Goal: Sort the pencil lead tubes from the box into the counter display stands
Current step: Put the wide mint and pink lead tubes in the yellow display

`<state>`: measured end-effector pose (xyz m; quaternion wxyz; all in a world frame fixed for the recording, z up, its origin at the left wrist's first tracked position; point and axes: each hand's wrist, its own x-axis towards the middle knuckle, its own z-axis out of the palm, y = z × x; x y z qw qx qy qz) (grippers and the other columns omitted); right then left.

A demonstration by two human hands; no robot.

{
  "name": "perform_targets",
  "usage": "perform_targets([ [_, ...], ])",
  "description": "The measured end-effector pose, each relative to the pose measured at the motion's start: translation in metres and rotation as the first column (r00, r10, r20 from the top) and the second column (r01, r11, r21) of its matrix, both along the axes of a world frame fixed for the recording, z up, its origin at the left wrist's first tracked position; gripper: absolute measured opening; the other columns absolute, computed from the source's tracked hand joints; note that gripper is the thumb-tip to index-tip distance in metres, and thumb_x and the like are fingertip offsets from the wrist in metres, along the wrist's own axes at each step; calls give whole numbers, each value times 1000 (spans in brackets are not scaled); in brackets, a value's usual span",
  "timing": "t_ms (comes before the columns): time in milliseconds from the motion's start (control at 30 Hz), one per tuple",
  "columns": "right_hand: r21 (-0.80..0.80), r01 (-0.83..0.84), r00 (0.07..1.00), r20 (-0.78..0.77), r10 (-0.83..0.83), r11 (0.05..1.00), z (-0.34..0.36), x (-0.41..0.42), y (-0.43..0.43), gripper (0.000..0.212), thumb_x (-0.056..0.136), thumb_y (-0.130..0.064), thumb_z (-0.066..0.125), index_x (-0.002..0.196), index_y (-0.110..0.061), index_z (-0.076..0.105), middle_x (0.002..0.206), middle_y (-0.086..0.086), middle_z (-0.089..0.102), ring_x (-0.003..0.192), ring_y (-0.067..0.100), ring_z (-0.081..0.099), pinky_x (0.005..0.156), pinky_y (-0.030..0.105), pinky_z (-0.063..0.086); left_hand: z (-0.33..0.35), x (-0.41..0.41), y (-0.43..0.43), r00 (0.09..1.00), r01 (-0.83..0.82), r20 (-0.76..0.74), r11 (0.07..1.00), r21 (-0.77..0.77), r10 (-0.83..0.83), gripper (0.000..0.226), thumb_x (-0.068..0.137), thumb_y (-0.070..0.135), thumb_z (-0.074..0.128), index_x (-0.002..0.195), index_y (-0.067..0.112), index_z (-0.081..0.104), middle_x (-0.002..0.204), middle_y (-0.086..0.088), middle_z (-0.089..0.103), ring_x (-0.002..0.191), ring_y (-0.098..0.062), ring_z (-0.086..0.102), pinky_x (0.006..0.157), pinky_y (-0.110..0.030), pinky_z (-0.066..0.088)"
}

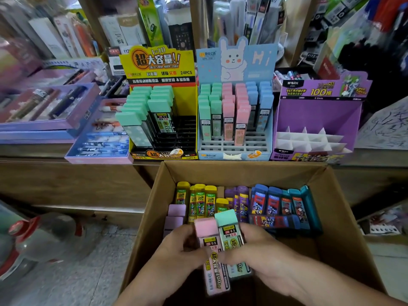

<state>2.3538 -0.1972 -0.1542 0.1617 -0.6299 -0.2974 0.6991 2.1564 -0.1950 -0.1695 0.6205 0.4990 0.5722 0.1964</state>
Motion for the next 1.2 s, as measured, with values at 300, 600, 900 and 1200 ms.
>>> perform_targets([
  [300,124,222,951,-245,-187,967,39,-8,14,19,101,-16,62,115,-18,73,105,6,80,100,21,77,98,48,58,23,4,11,819,-271,442,926,-264,366,22,84,19,69,103,21,80,114,-17,77,104,-33,75,89,-49,62],
  [600,489,94,995,-34,-89,867,68,-2,44,22,91,-41,67,102,-26,79,102,-3,80,97,12,77,90,45,62,33,-16,33,753,-436,498,893,-113,431,24,81,25,70,101,18,79,107,-24,75,92,-34,76,84,-51,62],
  [900,791,-120,981,189,-53,600,97,-21,89,10,97,-34,69,102,-37,77,101,0,79,97,22,74,93,55,57,36,-34,60,743,-450,576,891,53,341,26,89,24,70,114,23,73,107,-28,75,97,-42,75,75,-46,64],
  [1200,881,-334,901,403,-159,336,119,-52,144,13,98,-27,68,111,-28,67,81,-2,66,78,19,65,80,47,58,31,-25,65,750,-570,536,790,226,388,14,94,24,67,104,30,74,93,-14,77,80,-30,77,63,-35,61],
])
